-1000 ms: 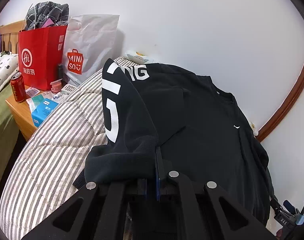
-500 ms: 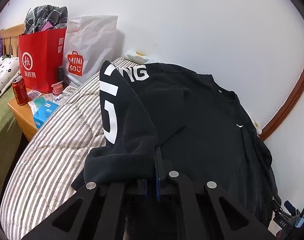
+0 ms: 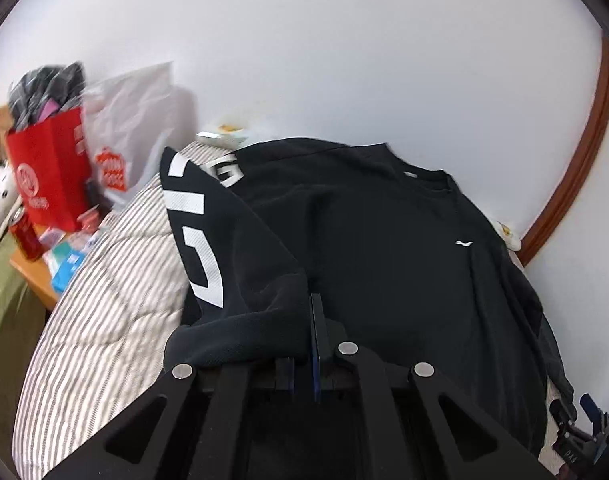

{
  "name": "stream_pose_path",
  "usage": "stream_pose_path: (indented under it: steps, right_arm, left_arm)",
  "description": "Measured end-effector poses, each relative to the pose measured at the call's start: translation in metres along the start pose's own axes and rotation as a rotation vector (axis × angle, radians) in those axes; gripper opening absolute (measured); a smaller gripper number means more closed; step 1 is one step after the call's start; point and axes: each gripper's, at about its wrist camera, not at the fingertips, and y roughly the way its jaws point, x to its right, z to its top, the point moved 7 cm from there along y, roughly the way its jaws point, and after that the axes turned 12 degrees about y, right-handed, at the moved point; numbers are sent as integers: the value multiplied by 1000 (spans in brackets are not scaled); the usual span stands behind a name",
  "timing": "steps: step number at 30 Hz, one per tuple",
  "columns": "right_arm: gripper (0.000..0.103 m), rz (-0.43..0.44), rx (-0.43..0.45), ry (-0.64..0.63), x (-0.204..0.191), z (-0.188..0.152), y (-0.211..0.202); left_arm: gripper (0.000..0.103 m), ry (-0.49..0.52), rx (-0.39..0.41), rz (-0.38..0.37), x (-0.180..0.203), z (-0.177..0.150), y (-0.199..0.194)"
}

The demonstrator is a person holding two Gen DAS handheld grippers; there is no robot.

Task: Fold small clothes
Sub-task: 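Open the left tool and release the folded sleeve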

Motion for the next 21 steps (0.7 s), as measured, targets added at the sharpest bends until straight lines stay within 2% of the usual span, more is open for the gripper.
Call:
stream_pose_path:
  steps: [5, 10, 14, 18, 21]
  right_arm:
    - [102, -23, 3, 5, 27, 7, 12]
    - [102, -59, -21, 19, 53, 13, 23]
    - [102, -86, -22, 17, 61, 14, 24]
    - [102, -84, -16, 2, 54, 13, 24]
    - [102, -63, -4, -18, 38, 16, 21]
  left_arm:
    - [6, 92, -1, -32, 55, 24, 14]
    - [6, 127, -55, -83, 95, 20, 42]
    - [6, 149, -136, -110, 108, 4, 64]
    - [7, 162, -191, -122, 108, -9, 67]
    - [22, 170, -172, -173, 103, -12, 47]
